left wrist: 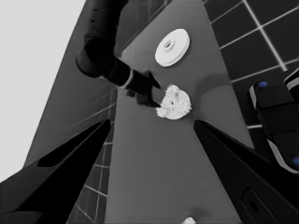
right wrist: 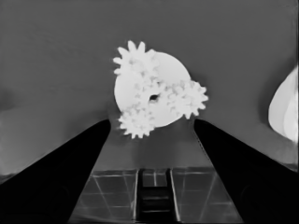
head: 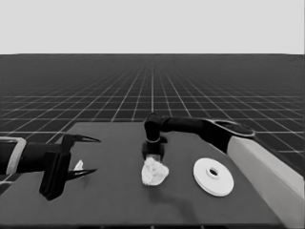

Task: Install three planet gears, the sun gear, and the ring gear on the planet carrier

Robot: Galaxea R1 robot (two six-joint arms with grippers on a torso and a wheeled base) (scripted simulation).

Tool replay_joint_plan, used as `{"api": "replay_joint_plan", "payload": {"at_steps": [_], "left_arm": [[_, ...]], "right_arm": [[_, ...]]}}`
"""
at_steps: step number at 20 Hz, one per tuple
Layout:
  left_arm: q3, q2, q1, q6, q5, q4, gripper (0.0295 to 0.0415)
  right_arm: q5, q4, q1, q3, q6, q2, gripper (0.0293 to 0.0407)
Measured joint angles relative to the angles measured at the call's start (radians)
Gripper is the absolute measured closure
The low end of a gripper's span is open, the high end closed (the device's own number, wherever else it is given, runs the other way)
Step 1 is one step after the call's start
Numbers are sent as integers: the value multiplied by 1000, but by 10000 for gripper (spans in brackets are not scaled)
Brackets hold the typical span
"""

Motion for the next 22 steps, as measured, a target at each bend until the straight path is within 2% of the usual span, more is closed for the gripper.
{"api": "replay_joint_plan", "payload": {"at_steps": [4, 5, 6, 7, 8, 10, 14, 15, 16, 18, 22], "left_arm": [[0, 0, 0, 0, 0, 0, 326], [0, 0, 0, 0, 0, 0, 326], [0, 0, 0, 0, 0, 0, 326], [0, 0, 0, 0, 0, 0, 326], [0, 0, 0, 0, 0, 0, 326], [0, 0, 0, 0, 0, 0, 326], [0, 0, 0, 0, 0, 0, 326], [0, 0, 0, 0, 0, 0, 326], [0, 0, 0, 0, 0, 0, 326], [0, 0, 0, 0, 0, 0, 326], [0, 0, 0, 0, 0, 0, 326]], "right_arm": [[1, 5, 5, 1, -39, -1, 315], [149, -213, -120, 457, -457, -277, 295], [235, -344, -238, 806, -721, -698, 305], [286, -421, -302, 1012, -876, -960, 311], [316, -466, -336, 1135, -968, -1107, 314], [345, -509, -366, 1250, -1053, -1238, 315], [358, -529, -378, 1303, -1093, -1296, 315], [232, -168, -92, 1093, -762, -1167, 304], [160, -45, 5, 867, -611, -1055, 307], [84, 27, 35, 601, -502, -926, 313], [47, 54, 38, 447, -466, -851, 315]]}}
